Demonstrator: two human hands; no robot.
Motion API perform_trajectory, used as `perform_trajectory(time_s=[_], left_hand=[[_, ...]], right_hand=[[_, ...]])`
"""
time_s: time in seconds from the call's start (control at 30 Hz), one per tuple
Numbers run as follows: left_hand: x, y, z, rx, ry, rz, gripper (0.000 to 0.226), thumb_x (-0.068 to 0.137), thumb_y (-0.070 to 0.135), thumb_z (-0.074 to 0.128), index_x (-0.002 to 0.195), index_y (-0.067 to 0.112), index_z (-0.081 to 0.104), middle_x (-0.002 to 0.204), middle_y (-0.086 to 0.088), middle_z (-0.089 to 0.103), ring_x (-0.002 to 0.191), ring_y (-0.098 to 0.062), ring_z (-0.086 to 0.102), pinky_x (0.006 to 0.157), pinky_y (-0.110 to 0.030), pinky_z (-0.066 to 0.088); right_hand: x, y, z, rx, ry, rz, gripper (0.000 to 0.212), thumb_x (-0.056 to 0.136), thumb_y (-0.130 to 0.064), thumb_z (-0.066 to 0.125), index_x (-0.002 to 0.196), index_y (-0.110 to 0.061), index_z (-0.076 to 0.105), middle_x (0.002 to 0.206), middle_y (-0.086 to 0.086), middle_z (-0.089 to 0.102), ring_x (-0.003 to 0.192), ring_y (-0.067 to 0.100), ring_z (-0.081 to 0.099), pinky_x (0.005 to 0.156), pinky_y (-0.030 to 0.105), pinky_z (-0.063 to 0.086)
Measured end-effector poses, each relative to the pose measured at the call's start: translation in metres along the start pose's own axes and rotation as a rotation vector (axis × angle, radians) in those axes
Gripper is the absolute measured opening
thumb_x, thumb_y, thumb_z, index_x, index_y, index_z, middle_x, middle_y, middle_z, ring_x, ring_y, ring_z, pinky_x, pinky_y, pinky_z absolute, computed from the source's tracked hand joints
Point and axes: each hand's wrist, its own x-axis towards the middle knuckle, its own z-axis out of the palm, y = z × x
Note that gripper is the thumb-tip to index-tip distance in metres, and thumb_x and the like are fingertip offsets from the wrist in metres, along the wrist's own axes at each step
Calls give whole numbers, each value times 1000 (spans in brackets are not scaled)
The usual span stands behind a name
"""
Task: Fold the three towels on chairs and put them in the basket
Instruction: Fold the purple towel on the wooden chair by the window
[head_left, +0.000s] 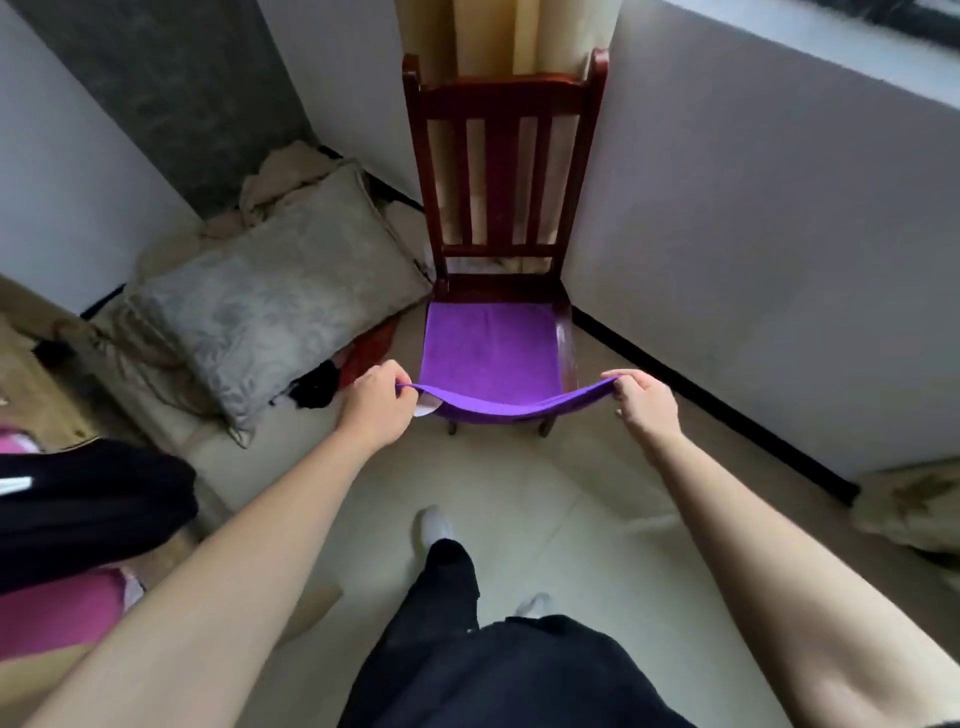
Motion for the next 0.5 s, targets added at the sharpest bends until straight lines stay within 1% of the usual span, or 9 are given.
perform_trajectory(time_s=[0.1, 0.17, 0.3, 0.4, 0.5], left_hand=[[-20, -4, 24, 52, -75, -89, 7, 86, 20, 50, 87, 21, 57, 96, -2, 63, 91, -28, 57, 72, -32, 43], [-29, -7, 36, 99, -127, -126, 8, 87, 24, 48, 88, 22, 56, 96, 1, 61, 90, -27, 56, 73, -33, 45], [-28, -12, 55, 127, -154, -169, 9, 88, 23, 48, 89, 21, 56, 94, 1, 62, 89, -27, 57, 74, -34, 46], [-7, -13, 61, 93, -141, -213, 10, 87, 21, 48, 90, 20, 58, 92, 0, 63, 89, -29, 56, 74, -34, 46], [27, -16, 67, 68, -140, -235, 9, 85, 20, 50, 88, 20, 59, 91, -2, 64, 91, -30, 58, 73, -33, 45]], right_hand=[[-19, 23, 0, -55, -27, 53, 28, 83, -27, 48, 78, -33, 75, 87, -12, 71, 99, 18, 65, 93, 36, 53], [-21, 39, -1, -89, -33, 83, 29, 86, -23, 47, 80, -31, 74, 87, -10, 70, 98, 21, 65, 91, 35, 51], [-15, 54, -1, -116, -50, 120, 28, 87, -24, 47, 84, -32, 74, 87, -11, 68, 100, 21, 64, 91, 34, 50], [4, 48, -2, -126, -59, 100, 27, 88, -24, 48, 87, -32, 74, 94, -8, 70, 103, 18, 63, 95, 33, 49], [35, 38, 3, -147, -70, 86, 26, 89, -27, 48, 93, -32, 74, 101, -6, 73, 105, 18, 64, 96, 31, 48]])
